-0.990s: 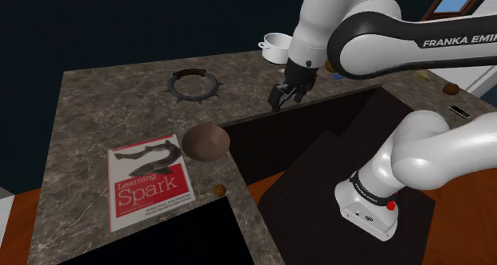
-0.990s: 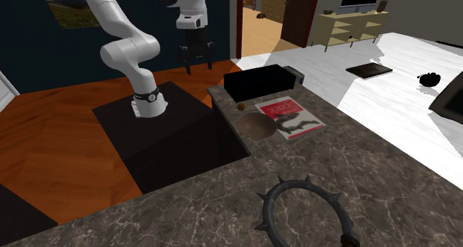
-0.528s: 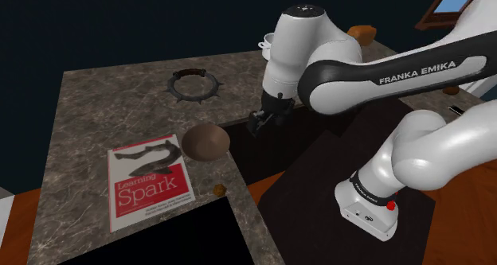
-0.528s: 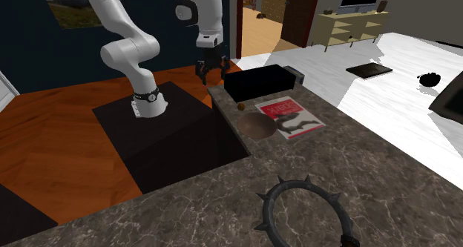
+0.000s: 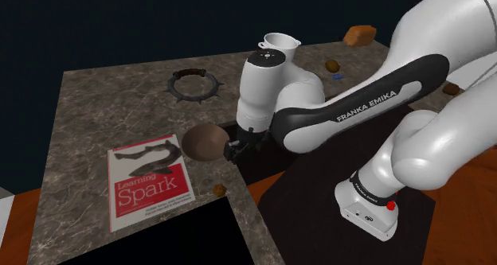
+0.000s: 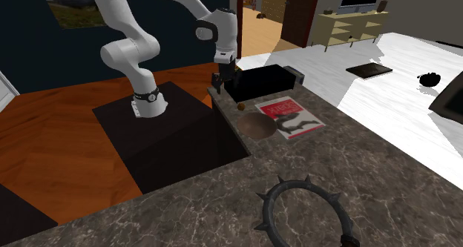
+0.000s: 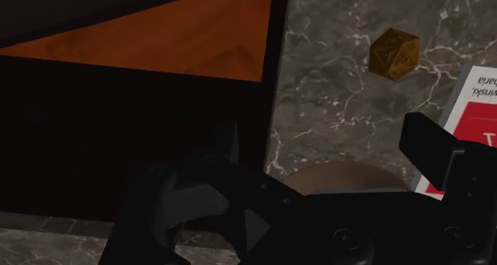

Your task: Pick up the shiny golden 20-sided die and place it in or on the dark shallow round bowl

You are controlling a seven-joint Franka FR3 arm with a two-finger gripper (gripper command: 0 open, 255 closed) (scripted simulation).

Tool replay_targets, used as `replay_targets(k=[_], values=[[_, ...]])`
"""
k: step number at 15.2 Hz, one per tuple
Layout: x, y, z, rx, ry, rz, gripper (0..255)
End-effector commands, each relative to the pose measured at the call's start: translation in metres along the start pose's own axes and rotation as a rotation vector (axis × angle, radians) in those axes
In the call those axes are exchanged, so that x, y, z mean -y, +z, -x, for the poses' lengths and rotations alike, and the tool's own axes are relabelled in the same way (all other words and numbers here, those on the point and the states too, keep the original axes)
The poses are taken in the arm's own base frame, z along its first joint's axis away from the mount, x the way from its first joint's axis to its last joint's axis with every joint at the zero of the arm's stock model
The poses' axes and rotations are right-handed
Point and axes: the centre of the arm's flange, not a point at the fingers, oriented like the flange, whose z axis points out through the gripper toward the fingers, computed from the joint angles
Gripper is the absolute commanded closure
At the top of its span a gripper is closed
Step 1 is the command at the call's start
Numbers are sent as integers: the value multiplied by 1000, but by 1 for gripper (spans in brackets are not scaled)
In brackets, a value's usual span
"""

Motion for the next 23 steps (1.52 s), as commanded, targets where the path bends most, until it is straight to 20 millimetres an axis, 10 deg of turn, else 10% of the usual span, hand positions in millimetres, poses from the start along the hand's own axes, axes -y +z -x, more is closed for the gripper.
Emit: replay_targets(k=[1,9,23], values=[[19,20,2,6,9,-6,0],[91,91,8,25,35,-19,0],[92,131,9,25,35,-19,0]])
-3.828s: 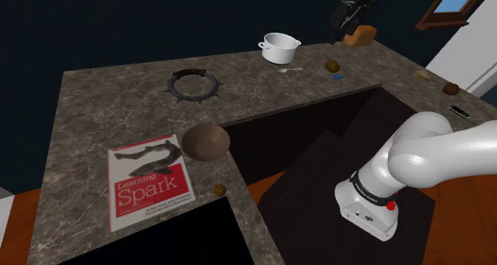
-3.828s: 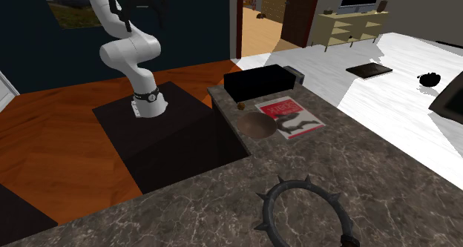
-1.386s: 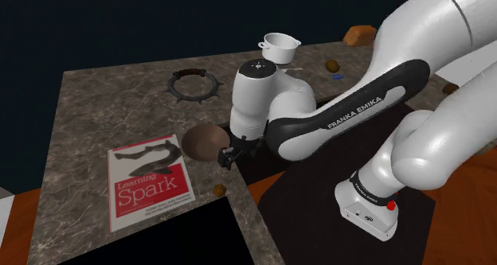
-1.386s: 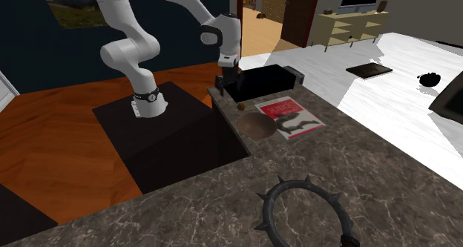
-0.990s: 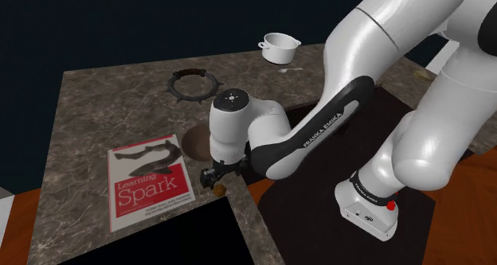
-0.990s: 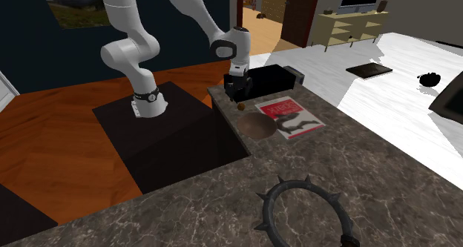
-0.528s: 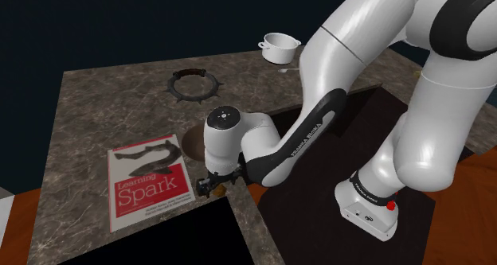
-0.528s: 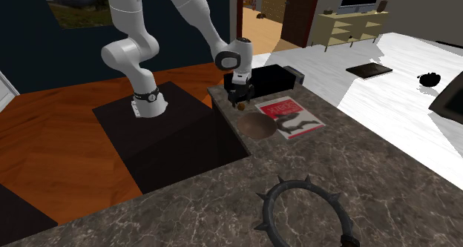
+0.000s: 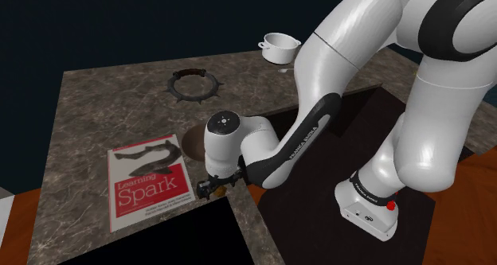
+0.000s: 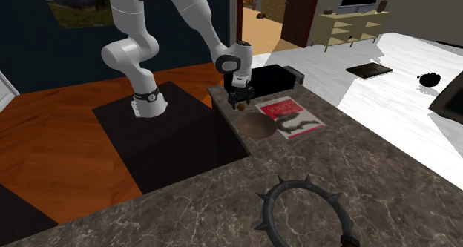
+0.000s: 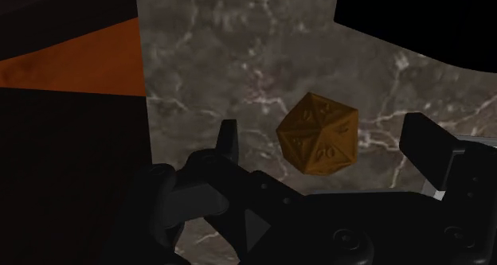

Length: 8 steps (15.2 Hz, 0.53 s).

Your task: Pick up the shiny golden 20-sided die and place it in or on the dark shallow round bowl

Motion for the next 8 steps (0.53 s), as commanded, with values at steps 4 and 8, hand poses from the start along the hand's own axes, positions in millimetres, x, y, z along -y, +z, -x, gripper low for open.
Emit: replay_targets(k=[4,8], values=[[0,0,0,0,0,0,255],[0,0,0,0,0,0,255]])
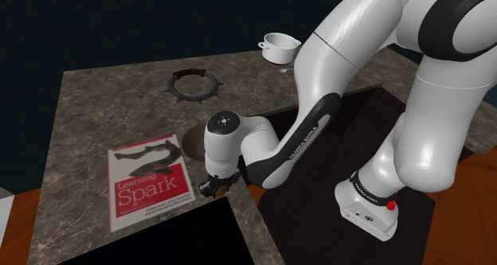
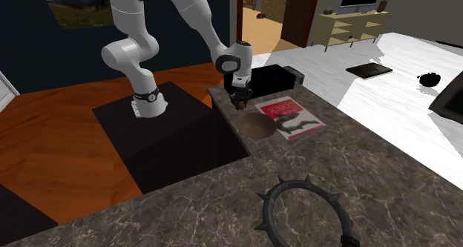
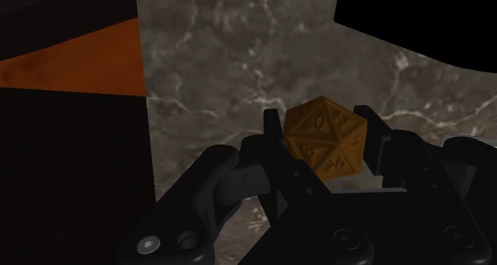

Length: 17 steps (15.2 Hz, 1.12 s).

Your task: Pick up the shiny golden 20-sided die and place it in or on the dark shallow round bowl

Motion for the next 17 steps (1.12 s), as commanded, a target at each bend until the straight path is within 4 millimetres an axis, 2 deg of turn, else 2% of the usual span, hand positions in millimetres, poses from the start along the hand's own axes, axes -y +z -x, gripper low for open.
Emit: replay_targets(k=[1,3,17], values=[[0,0,0,0,0,0,255],[0,0,0,0,0,0,255],[0,-74,0,0,0,0,255]])
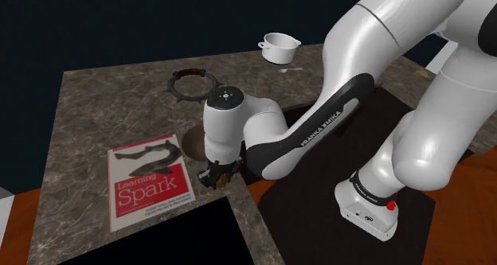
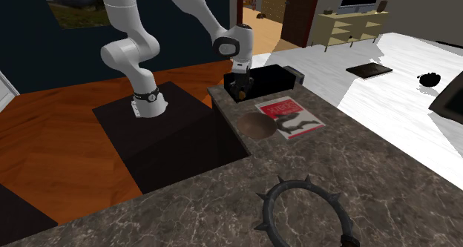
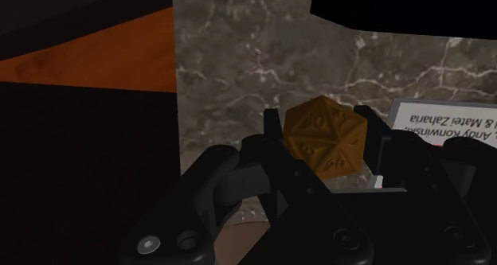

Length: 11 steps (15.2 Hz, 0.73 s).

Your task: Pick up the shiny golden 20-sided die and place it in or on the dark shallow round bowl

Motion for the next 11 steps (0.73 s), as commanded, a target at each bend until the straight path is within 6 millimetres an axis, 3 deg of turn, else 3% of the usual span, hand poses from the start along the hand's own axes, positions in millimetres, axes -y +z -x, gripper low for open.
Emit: replay_targets(k=[1,9,11], values=[[1,-10,-1,1,0,0,255],[1,-51,-1,1,0,0,255],[-4,-51,-26,1,0,0,255]])
